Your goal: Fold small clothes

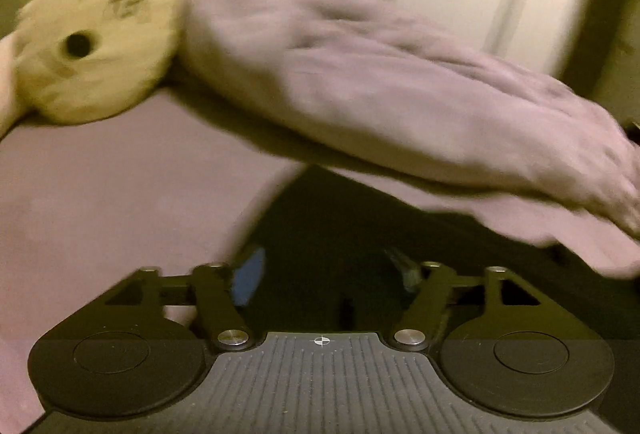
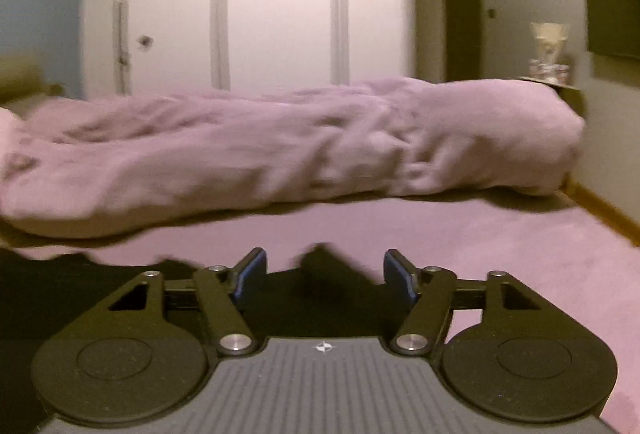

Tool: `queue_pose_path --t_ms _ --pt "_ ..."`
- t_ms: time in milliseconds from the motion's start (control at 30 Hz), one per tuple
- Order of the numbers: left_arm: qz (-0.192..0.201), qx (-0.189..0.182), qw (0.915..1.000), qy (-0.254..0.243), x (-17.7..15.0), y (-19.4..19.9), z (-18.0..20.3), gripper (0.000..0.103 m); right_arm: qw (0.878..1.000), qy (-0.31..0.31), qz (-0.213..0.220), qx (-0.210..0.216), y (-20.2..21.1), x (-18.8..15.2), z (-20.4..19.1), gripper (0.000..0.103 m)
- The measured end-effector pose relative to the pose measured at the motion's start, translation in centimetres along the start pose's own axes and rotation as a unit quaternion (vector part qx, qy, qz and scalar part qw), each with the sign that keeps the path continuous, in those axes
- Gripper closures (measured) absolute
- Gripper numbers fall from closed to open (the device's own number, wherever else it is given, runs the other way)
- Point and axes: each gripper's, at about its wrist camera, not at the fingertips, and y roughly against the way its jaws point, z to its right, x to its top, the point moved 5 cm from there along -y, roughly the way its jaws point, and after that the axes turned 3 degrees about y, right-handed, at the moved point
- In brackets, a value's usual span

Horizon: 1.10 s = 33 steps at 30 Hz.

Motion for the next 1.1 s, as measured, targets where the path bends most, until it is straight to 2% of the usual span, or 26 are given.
queue_pose_path --t_ms 67,100,167,267,367,467,533,600,633,667,700,767,900,933,967,1000,1033,1100 --pt "0.005 -0.043 0.9986 -0.030 -1.9 1.2 3.7 0.023 0.999 -0.002 -0.001 0.044 1.5 -1.1 -2.7 0.029" --pt "0.006 -0.063 0.9971 -0.041 -2.9 1.4 5.5 0.018 0.998 -0.007 -0.007 0.067 1.7 -1.7 -4.0 0.029" --pt "-0.003 -0.088 0.9940 -0.065 -4.6 0.8 8.9 0.014 0.995 -0.004 -0.024 0.101 1.3 -2.8 -6.8 0.028" --pt "-0.015 -0.083 0.9937 -0.074 -6.5 -1.4 11.7 0.014 0.993 0.027 -0.033 0.106 0.3 -4.1 -9.9 0.025" --pt "-0.028 -0.054 0.9968 -0.053 -7.4 -3.7 11.8 0.013 0.992 0.068 -0.056 0.089 -1.6 -5.6 -11.1 0.019" --pt "-0.005 -0.021 0.9959 -0.088 -7.1 -5.1 11.0 0.006 0.992 0.048 -0.064 0.094 -3.1 -5.6 -9.6 0.018" --pt "0.004 -0.018 0.9956 -0.091 -6.8 -5.8 9.9 0.006 0.995 0.025 -0.059 0.074 -3.9 -4.9 -7.8 0.018" --pt "0.012 -0.012 0.9962 -0.085 -6.3 -6.0 8.7 0.006 0.996 -0.032 -0.069 0.050 -5.2 -4.5 -4.7 0.019" --pt "0.011 -0.014 0.9963 -0.084 -6.1 -6.2 8.1 0.006 0.994 -0.067 -0.074 0.043 -5.8 -4.4 -2.9 0.022" --pt "0.012 -0.016 0.9962 -0.084 -5.9 -6.1 7.7 0.006 0.993 -0.091 -0.067 0.038 -6.3 -4.0 -1.1 0.029" --pt "0.012 -0.015 0.9960 -0.088 -5.7 -6.1 7.4 0.006 0.993 -0.098 -0.057 0.023 -6.7 -3.6 0.5 0.040" --pt "0.010 -0.013 0.9956 -0.092 -5.5 -6.4 7.2 0.006 0.992 -0.112 -0.056 0.020 -7.5 -3.2 2.8 0.050" --pt "0.009 -0.006 0.9959 -0.089 -4.7 -7.4 6.8 0.006 0.991 -0.120 -0.045 -0.034 -8.3 -2.8 5.5 0.051" --pt "0.008 -0.002 0.9958 -0.092 -4.6 -7.7 6.7 0.006 0.988 -0.141 -0.044 -0.039 -8.6 -3.0 6.2 0.045" --pt "0.006 0.005 0.9955 -0.094 -4.5 -7.9 6.6 0.006 0.980 -0.166 -0.069 -0.085 -9.1 -3.7 7.3 0.009" --pt "0.004 0.008 0.9953 -0.097 -4.3 -7.9 6.5 0.006 0.971 -0.198 -0.083 -0.108 -9.4 -4.2 8.5 0.006" --pt "0.002 0.012 0.9948 -0.101 -4.1 -7.9 6.5 0.006 0.966 -0.226 -0.076 -0.101 -9.2 -4.5 9.1 0.006" --pt "-0.007 0.029 0.9937 -0.108 -3.7 -7.7 6.2 0.006 0.969 -0.205 -0.085 -0.111 -9.2 -4.0 8.4 0.007"
